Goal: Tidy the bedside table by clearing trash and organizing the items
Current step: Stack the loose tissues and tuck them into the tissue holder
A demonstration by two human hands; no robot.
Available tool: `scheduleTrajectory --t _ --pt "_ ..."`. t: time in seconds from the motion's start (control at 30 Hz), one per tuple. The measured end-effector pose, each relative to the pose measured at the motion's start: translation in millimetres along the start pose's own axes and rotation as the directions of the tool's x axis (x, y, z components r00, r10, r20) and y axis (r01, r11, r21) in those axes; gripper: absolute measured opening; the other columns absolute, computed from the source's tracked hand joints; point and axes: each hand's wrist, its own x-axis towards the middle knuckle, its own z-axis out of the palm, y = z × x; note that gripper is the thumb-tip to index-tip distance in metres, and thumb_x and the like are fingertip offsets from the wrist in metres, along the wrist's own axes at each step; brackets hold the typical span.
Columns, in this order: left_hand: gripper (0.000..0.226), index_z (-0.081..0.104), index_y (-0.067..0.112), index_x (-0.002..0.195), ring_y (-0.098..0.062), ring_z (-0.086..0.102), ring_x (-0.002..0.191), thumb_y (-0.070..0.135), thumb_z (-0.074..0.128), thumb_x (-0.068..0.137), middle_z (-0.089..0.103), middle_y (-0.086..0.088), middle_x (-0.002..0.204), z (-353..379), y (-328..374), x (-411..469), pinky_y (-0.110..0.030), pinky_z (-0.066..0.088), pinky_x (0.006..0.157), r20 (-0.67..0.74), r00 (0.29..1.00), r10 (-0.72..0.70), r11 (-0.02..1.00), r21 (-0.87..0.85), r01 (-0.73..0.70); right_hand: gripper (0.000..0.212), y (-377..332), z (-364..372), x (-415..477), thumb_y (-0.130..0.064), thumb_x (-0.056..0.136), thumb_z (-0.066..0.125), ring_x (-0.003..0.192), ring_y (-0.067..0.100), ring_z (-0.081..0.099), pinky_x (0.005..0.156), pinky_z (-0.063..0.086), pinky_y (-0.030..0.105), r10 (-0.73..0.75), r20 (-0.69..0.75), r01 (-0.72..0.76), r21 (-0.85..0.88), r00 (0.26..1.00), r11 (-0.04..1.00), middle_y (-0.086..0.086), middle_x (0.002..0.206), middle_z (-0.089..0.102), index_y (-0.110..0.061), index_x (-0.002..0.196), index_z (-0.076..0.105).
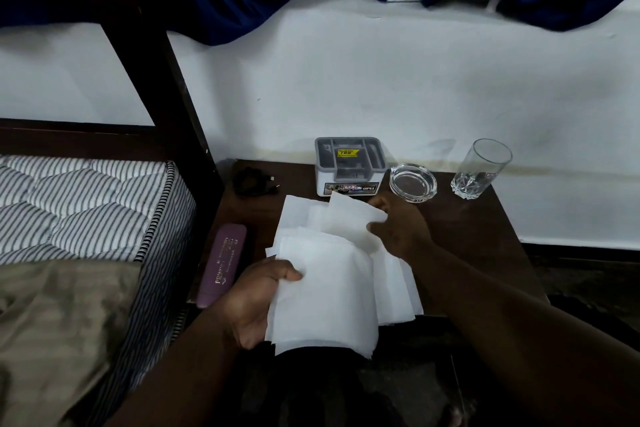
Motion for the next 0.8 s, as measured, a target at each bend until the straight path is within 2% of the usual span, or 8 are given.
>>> scheduleTrajectory --t 0.17,0.3,0.37,0.43,0.5,0.63,0.7,0.8 --pt "0.045 0.058 -0.010 0.132 -0.044 0.063 0.106 0.000 0.052 0.088 0.060 -0.035 0.134 -4 0 5 -0.057 0.049 0.100 0.023 1.000 0.004 1.000 -0.012 -0.004 0.015 -5 -19 2 -0.012 0.076 0.084 0.075 0.021 0.061 0.072 0.054 0.049 0.070 -0.008 -0.064 0.323 0.998 0.944 0.004 0.076 0.067 -0.011 0.081 0.070" --pt "0.045 0.061 -0.005 0.132 -0.046 0.063 0.113 0.003 0.050 0.089 0.064 -0.033 0.132 -7 2 4 -0.059 0.045 0.107 0.076 0.997 0.007 0.999 -0.048 -0.003 0.020 -34 -62 -15 -0.039 0.066 0.084 0.066 0.007 0.063 0.063 0.053 0.034 0.000 -0.128 0.055 0.432 0.992 0.900 -0.006 0.071 0.070 -0.027 0.078 0.074" --pt "0.047 0.062 -0.003 0.132 -0.045 0.064 0.113 0.006 0.053 0.087 0.065 -0.031 0.131 -7 3 1 -0.057 0.048 0.104 0.107 0.994 0.019 0.998 -0.056 -0.013 0.026 -56 -88 -28 -0.041 0.067 0.085 0.076 0.020 0.073 0.069 0.059 0.042 0.007 -0.146 0.070 0.518 0.989 0.853 0.003 0.083 0.076 -0.025 0.086 0.077" --pt "0.051 0.064 -0.001 0.130 -0.042 0.068 0.108 0.010 0.057 0.081 0.068 -0.029 0.129 -6 5 -4 -0.050 0.056 0.093 0.133 0.991 0.031 0.998 -0.063 -0.023 0.020 -76 -112 -39 -0.028 0.075 0.086 0.088 0.039 0.074 0.078 0.060 0.057 -0.025 -0.149 0.109 0.592 0.989 0.798 0.015 0.093 0.077 -0.018 0.091 0.078" --pt "0.049 0.067 0.000 0.126 -0.040 0.073 0.102 0.014 0.059 0.079 0.071 -0.027 0.124 -5 7 -9 -0.045 0.062 0.083 0.170 0.985 0.028 0.997 -0.077 -0.015 0.017 -97 -136 -51 -0.016 0.080 0.085 0.087 0.037 0.074 0.077 0.062 0.059 -0.039 -0.145 0.125 0.653 0.989 0.747 0.017 0.093 0.075 -0.011 0.093 0.076" --pt "0.041 0.076 -0.002 0.115 -0.038 0.076 0.098 0.015 0.059 0.081 0.073 -0.026 0.121 -5 9 -16 -0.041 0.064 0.073 0.248 0.968 0.032 0.991 -0.131 0.000 0.033 -136 -167 -73 -0.011 0.081 0.082 0.086 0.033 0.074 0.068 0.061 0.038 -0.030 -0.035 0.046 0.764 0.999 0.644 0.018 0.101 0.074 0.002 0.109 0.069" --pt "0.047 0.072 -0.001 0.122 -0.038 0.073 0.107 0.016 0.064 0.080 0.070 -0.025 0.128 -4 9 -21 -0.042 0.063 0.080 0.303 0.951 0.065 0.988 -0.150 -0.019 0.030 -147 -165 -83 -0.005 0.084 0.077 0.093 0.036 0.075 0.078 0.061 0.042 -0.028 0.075 -0.046 0.816 0.997 0.576 0.021 0.107 0.075 0.004 0.112 0.069" --pt "0.066 0.072 0.001 0.124 -0.038 0.070 0.116 0.021 0.084 0.062 0.068 -0.023 0.133 -3 11 -27 -0.044 0.061 0.091 0.396 0.913 0.101 0.982 -0.188 -0.027 0.018 -150 -139 -94 0.003 0.085 0.071 0.089 0.037 0.073 0.092 0.057 0.048 0.031 0.223 -0.205 0.821 0.974 0.533 0.022 0.101 0.075 0.004 0.103 0.073"
